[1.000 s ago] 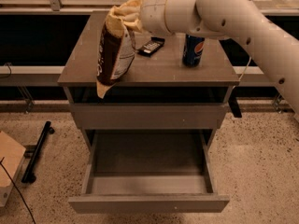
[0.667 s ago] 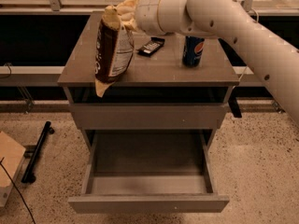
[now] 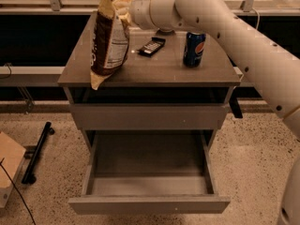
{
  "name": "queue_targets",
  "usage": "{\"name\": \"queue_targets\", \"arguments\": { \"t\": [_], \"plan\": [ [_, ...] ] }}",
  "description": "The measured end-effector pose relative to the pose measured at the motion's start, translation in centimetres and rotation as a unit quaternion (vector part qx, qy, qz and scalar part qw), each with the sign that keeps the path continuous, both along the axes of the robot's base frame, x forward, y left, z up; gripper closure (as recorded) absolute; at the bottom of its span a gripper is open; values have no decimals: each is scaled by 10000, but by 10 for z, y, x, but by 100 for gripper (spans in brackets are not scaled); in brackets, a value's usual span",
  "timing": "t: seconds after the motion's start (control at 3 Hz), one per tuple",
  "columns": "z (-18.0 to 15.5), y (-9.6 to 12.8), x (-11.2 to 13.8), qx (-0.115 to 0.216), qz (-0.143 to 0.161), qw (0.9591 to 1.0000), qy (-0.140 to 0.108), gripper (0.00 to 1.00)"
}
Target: Pick brown chip bag from middle drawer and place on counter
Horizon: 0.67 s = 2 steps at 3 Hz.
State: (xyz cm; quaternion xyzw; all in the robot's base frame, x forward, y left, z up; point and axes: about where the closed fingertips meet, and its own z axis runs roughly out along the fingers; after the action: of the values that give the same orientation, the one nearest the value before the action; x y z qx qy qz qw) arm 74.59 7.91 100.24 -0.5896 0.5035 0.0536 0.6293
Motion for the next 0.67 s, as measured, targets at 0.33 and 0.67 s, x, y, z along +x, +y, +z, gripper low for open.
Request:
{"name": "queue_targets", "arguments": {
  "t": [0.33,0.67],
  "plan": [
    [9,3,18,80,-115,9998,-104,100],
    [11,6,21,98,-121,9998,-125,87]
  ]
}}
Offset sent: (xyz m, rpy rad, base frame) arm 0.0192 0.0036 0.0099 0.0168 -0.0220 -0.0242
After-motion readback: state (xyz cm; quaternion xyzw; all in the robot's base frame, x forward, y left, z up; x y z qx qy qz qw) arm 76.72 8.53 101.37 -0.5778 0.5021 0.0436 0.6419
